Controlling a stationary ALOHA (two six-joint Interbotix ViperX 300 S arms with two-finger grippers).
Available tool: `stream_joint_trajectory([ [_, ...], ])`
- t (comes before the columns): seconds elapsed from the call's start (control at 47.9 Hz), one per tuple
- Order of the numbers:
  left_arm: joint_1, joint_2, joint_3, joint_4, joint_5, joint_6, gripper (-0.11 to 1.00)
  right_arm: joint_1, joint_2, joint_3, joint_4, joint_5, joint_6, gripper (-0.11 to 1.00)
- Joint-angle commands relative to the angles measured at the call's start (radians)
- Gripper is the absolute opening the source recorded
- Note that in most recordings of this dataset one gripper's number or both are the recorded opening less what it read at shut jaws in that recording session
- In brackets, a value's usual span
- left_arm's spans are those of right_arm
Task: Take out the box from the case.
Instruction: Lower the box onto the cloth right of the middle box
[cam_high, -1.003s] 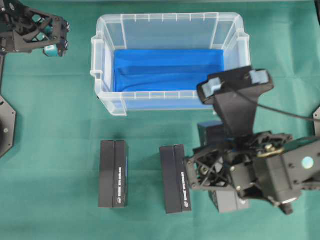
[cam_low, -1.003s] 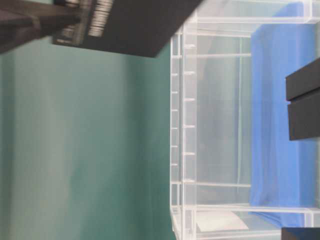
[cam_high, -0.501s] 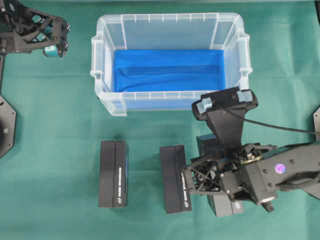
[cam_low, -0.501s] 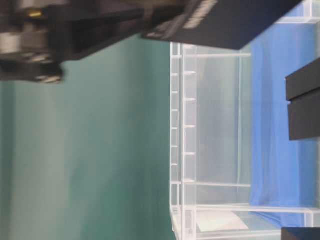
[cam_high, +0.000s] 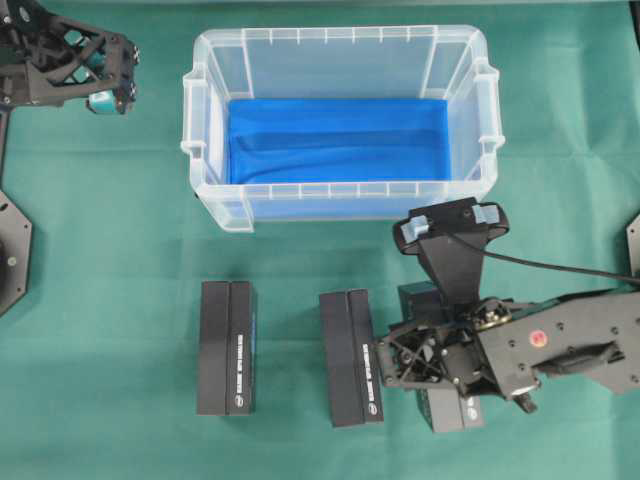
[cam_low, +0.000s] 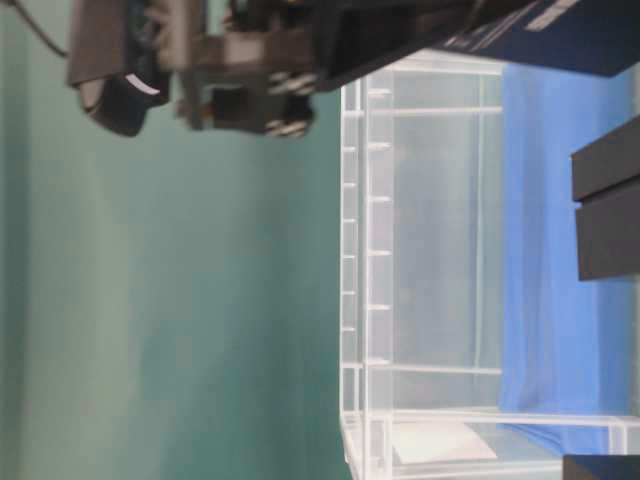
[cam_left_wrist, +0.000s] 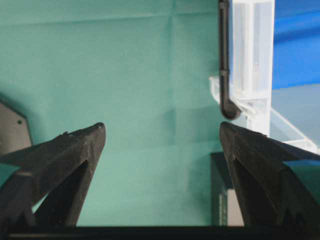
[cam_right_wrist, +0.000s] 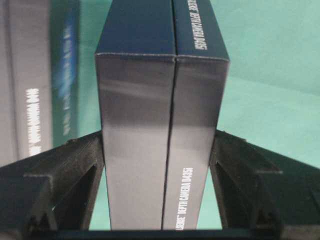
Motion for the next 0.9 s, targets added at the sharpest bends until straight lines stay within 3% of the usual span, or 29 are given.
stream_joint_trajectory([
  [0.0, -0.002, -0.014, -0.011, 0.003, 0.000, -0.002, 0.94, -0.005, -0.018, 0.014, 0.012, -0.014, 0.000, 0.67],
  [0.313, -0.002, -0.014, -0.008, 0.003, 0.000, -0.002, 0.94, -0.021, -0.017, 0.086, 0.037, -0.137, -0.002, 0.67],
  [0.877, -0.002, -0.014, -0.008, 0.003, -0.002, 0.000, 0.94, -0.026, -0.021, 0.092, 0.049, -0.156, -0.015, 0.67],
])
